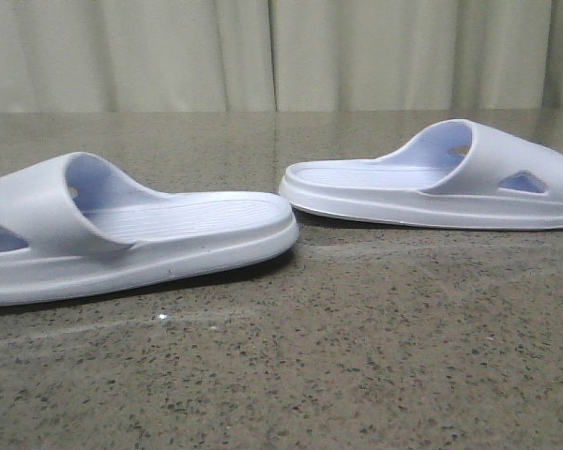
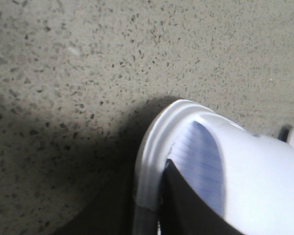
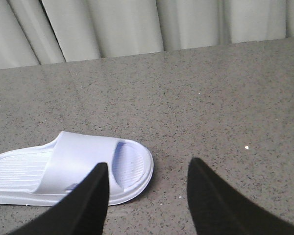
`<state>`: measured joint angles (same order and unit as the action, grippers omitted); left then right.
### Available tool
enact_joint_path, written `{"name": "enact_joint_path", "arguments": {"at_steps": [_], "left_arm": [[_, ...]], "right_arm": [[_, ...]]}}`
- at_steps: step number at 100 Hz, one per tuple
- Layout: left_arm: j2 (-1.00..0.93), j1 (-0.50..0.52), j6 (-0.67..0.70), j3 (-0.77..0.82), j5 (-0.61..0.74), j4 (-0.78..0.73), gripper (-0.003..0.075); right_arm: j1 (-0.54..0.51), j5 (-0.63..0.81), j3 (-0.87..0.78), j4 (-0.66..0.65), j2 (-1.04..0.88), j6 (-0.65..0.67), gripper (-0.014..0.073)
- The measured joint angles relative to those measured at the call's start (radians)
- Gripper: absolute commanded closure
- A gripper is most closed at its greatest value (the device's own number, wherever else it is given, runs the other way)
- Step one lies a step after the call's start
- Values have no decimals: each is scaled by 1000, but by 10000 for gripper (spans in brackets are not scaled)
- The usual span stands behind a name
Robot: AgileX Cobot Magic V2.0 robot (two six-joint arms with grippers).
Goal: Insert blue slippers together front up
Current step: 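Lift the gripped slipper up off the table with the left gripper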
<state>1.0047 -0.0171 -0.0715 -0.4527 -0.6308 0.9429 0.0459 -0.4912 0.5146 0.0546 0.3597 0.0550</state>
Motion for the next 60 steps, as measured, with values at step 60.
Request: {"name": "enact_joint_path", "arguments": {"at_steps": [60], "left_arm": [[-103, 0, -89, -51, -139, 132, 700]], "right_arm": [[0, 6, 0, 0, 0, 0, 284]]}}
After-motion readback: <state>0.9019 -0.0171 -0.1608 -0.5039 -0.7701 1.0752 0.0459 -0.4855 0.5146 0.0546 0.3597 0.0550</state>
